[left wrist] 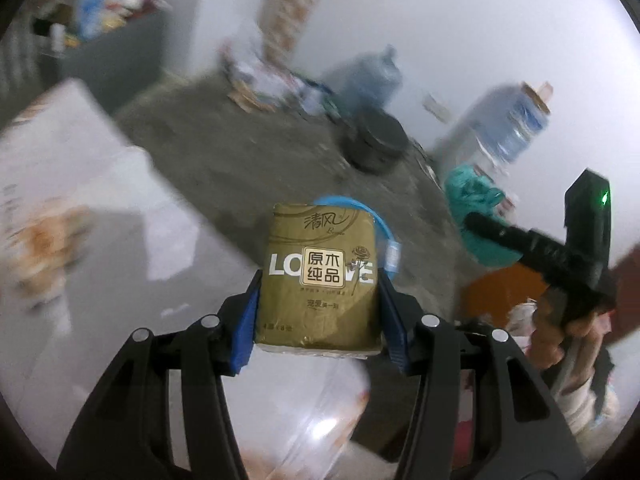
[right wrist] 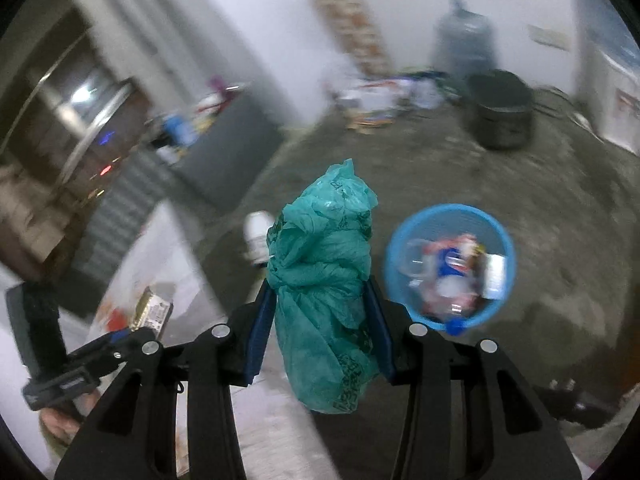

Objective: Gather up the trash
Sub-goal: 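Open both tools to drop the tissue pack and teal bag into the wastebasket, then move both tools back to the table toward the white tissue and red bag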

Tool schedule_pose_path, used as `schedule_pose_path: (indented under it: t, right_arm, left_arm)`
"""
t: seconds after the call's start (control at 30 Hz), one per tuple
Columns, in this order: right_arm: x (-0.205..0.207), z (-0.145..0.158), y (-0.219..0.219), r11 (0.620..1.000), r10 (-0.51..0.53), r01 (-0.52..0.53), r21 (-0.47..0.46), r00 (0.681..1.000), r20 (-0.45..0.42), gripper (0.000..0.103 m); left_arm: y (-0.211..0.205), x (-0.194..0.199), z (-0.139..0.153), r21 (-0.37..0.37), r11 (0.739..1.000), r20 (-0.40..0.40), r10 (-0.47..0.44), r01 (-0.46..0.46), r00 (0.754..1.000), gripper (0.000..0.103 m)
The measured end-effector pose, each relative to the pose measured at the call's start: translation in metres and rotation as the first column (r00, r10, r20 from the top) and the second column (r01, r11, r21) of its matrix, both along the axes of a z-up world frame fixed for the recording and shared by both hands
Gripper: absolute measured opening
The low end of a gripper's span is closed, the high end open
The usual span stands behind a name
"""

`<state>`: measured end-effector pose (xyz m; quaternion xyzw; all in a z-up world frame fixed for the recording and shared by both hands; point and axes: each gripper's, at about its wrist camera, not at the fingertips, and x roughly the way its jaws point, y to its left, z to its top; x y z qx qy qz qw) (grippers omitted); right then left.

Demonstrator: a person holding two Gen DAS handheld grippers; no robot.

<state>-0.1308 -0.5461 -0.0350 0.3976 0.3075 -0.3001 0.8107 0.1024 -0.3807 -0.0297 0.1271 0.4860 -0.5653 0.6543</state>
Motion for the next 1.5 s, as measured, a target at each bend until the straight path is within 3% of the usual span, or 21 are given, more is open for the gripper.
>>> schedule_pose_path:
  t: [0.3,0.37,0.43,0.6,0.83,1.03,1.27,1.5]
  right_arm:
    - [-0.013,-0.068,-0.083,0.981,-0.144,0.151,0.125,0.987,-0.068,0.044]
    - [-0.007,-0.085,-0.109,0.975,-0.172,0.181,0.131,0.982,-0.082,0.049]
    - [-0.002,-0.106,-0.132,0.968,-0.204,0.219,0.125,0.971,-0.125,0.07]
    - [-0.009,-0.148,-0.154,0.941,-0.27,0.301,0.152,0.943,-0.196,0.07]
    - [-0.018,-0.148,-0.138,0.956,-0.246,0.268,0.116,0.953,-0.176,0.07]
    - [-0.015,-0.117,-0.121,0.971,-0.219,0.227,0.075,0.971,-0.098,0.07]
    - [0.015,-0.07,-0.087,0.997,-0.079,0.079,-0.007,0.997,-0.009,0.07]
    - [0.061,-0.026,-0.032,0.992,0.116,-0.113,-0.052,0.991,0.061,0.07]
  left_arm:
    - [-0.167,-0.037,-0.08,0.194,0.962,-0.105,-0.172,0.19,0.979,0.05]
    - [-0.193,-0.042,-0.101,0.208,0.955,-0.146,-0.185,0.213,0.972,0.051]
    - [-0.214,-0.046,-0.124,0.223,0.946,-0.194,-0.194,0.236,0.961,0.066]
    - [-0.236,-0.053,-0.155,0.254,0.948,-0.22,-0.139,0.194,0.965,0.068]
    - [-0.215,-0.051,-0.14,0.204,0.959,-0.188,-0.158,0.196,0.969,0.07]
    - [-0.175,-0.042,-0.094,0.124,0.98,-0.118,-0.139,0.153,0.983,0.07]
    - [-0.084,-0.009,-0.026,-0.005,1.0,-0.105,0.01,-0.01,0.994,0.07]
    - [0.031,0.02,0.029,-0.124,0.979,-0.002,0.163,-0.162,0.987,0.07]
